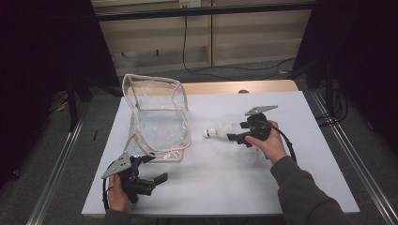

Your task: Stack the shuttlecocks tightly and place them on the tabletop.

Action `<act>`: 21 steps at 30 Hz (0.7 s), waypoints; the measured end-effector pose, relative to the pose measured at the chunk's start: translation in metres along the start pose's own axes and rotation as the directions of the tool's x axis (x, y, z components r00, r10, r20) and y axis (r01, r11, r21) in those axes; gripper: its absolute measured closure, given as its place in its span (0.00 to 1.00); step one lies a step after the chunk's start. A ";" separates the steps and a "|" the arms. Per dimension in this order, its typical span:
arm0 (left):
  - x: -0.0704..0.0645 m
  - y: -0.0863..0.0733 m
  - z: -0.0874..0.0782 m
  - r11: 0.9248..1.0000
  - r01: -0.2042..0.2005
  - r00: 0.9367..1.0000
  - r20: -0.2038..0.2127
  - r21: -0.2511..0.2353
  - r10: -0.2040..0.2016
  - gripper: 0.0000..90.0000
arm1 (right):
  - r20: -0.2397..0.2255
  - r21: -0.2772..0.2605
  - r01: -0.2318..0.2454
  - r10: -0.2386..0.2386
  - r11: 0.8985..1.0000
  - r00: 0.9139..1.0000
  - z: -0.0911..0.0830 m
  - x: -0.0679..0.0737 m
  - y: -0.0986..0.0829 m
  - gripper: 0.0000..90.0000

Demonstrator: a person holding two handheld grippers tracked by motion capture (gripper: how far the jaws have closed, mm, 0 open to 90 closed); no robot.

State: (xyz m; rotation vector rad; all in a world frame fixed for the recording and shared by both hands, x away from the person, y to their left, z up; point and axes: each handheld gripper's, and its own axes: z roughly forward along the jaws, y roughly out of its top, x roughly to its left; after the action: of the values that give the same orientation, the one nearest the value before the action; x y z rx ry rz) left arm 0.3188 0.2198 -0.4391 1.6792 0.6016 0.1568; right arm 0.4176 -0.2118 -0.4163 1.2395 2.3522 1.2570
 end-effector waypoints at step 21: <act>-0.001 0.000 0.000 1.000 0.001 1.000 -0.002 -0.002 -0.001 0.03 | -0.010 -0.033 0.029 -0.029 0.999 1.000 -0.025 0.011 -0.016 0.11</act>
State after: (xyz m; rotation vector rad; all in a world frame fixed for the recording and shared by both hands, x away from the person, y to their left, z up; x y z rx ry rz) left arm 0.3182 0.2194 -0.4388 1.6774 0.6035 0.1582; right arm 0.3885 -0.2233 -0.4113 1.1875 2.3388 1.2903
